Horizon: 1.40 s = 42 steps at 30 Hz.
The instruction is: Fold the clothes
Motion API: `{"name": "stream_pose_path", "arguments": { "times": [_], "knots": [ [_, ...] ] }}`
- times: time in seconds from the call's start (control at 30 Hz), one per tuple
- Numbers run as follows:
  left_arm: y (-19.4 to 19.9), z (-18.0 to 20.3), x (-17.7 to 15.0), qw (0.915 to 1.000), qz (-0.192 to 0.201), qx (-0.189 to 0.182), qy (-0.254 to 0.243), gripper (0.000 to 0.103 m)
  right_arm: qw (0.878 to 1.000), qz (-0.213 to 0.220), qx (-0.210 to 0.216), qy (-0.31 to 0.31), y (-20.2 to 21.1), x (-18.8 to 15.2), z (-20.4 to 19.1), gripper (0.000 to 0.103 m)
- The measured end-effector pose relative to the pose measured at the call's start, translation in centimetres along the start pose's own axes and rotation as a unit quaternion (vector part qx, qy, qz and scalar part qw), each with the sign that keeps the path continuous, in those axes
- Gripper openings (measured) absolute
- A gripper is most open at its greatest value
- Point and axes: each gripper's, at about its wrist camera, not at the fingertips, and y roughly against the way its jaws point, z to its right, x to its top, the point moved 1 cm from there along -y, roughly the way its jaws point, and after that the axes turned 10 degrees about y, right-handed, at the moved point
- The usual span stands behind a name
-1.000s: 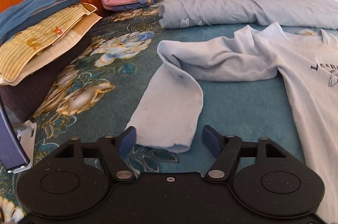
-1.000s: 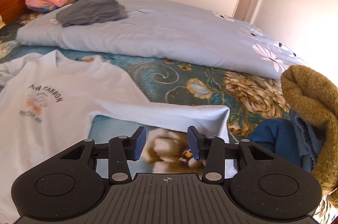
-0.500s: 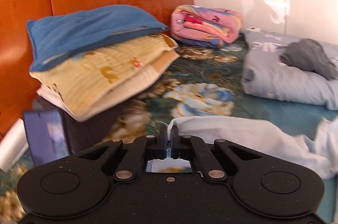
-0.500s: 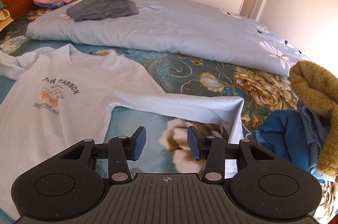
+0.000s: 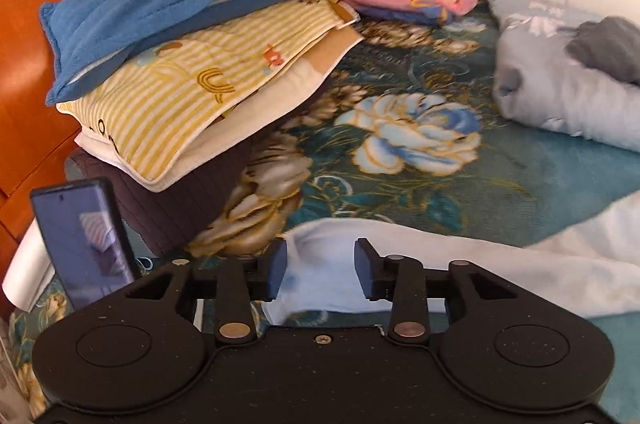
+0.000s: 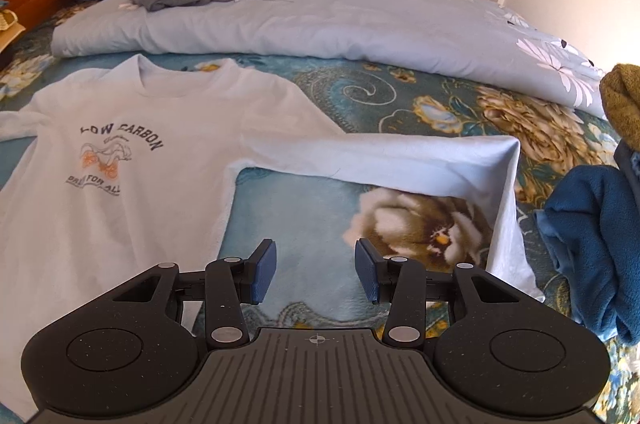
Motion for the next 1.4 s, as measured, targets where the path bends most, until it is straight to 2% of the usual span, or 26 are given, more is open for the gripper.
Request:
{"name": "stream_pose_path", "arguments": {
  "times": [0.1,0.23,0.33,0.5,0.63,0.77,0.87,1.13,1.23,1.3,1.4],
  "knots": [
    [3.1,-0.1,-2.5,0.9982,-0.004,-0.06,0.003,0.05,1.0,0.002,0.017,-0.006,0.7,-0.7,-0.7,0.041],
    [7.3,-0.3,-5.9,0.9902,-0.008,-0.14,0.007,0.052,0.999,-0.005,0.044,-0.005,1.6,-2.4,-2.1,0.043],
    [10.4,0.5,-9.9,0.9755,-0.039,-0.216,-0.019,0.052,0.998,-0.016,0.065,-0.007,2.1,-4.0,-3.2,0.043],
    [13.0,1.9,-15.7,0.9548,-0.088,-0.278,-0.056,0.053,0.995,-0.035,0.089,-0.02,3.0,-6.8,-4.3,0.046],
    [14.3,2.8,-18.4,0.9458,-0.115,-0.298,-0.059,0.053,0.994,-0.044,0.1,-0.031,3.6,-8.7,-4.5,0.046],
    [15.1,3.0,-19.5,0.9448,-0.136,-0.294,-0.052,0.053,0.992,-0.044,0.108,-0.051,3.8,-10.0,-4.1,0.046],
    [15.9,2.7,-19.9,0.939,-0.154,-0.304,-0.046,0.053,0.99,-0.037,0.115,-0.066,3.9,-10.6,-4.0,0.046],
    [16.9,3.1,-20.8,0.9403,-0.163,-0.295,-0.048,0.051,0.987,-0.021,0.136,-0.082,4.1,-11.4,-3.9,0.046],
    [17.2,3.3,-21.1,0.9422,-0.162,-0.291,-0.039,0.04,0.986,-0.017,0.144,-0.082,4.3,-11.7,-4.2,0.046],
    [17.2,3.3,-21.3,0.9442,-0.162,-0.285,-0.03,0.009,0.985,-0.015,0.148,-0.083,4.5,-11.9,-4.4,0.045],
    [17.2,3.1,-21.4,0.9458,-0.159,-0.282,-0.018,0.002,0.982,-0.012,0.162,-0.094,4.6,-12.1,-4.4,0.032]
  ]
}}
